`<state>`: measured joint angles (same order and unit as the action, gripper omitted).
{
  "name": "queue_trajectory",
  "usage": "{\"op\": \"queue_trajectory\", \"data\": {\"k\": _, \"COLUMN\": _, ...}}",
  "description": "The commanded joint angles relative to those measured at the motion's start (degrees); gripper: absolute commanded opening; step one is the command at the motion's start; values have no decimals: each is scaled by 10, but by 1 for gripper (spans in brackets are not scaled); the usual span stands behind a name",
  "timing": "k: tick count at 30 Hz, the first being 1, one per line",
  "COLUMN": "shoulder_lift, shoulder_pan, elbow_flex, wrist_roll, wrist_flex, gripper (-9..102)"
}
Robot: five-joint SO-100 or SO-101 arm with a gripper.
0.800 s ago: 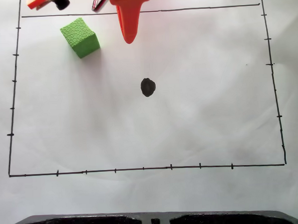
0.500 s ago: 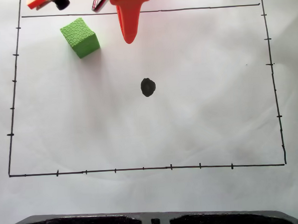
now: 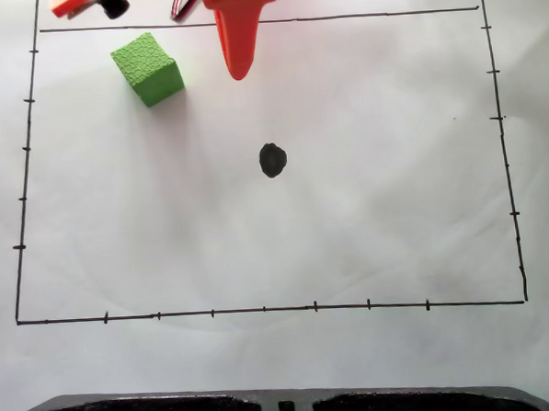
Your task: Grasp the colored block, Place it on the black dot, and then return the arm to the default position.
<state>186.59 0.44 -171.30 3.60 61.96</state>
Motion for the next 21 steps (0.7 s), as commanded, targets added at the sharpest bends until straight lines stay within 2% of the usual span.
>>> {"op": "queue_trajectory", "data": {"k": 1, "shoulder_lift": 7, "shoulder_pan": -9, "elbow_flex": 3, "wrist_roll": 12, "wrist_flex": -7, "gripper": 0}}
{"op": "queue_trajectory", "data": {"k": 8, "shoulder_lift": 8, "shoulder_pan": -5, "elbow_flex": 3, "wrist_roll": 8, "wrist_flex": -7, "gripper": 0}}
{"op": "queue_trajectory", "data": {"k": 15, "shoulder_lift": 6, "shoulder_pan": -39, "elbow_flex": 4, "wrist_roll": 49, "wrist_flex": -4, "gripper": 0}}
{"op": "queue_trajectory", "data": {"k": 21, "shoulder_lift": -76, "shoulder_pan": -45, "elbow_flex": 62, "wrist_roll": 85, "wrist_flex": 11, "gripper": 0}}
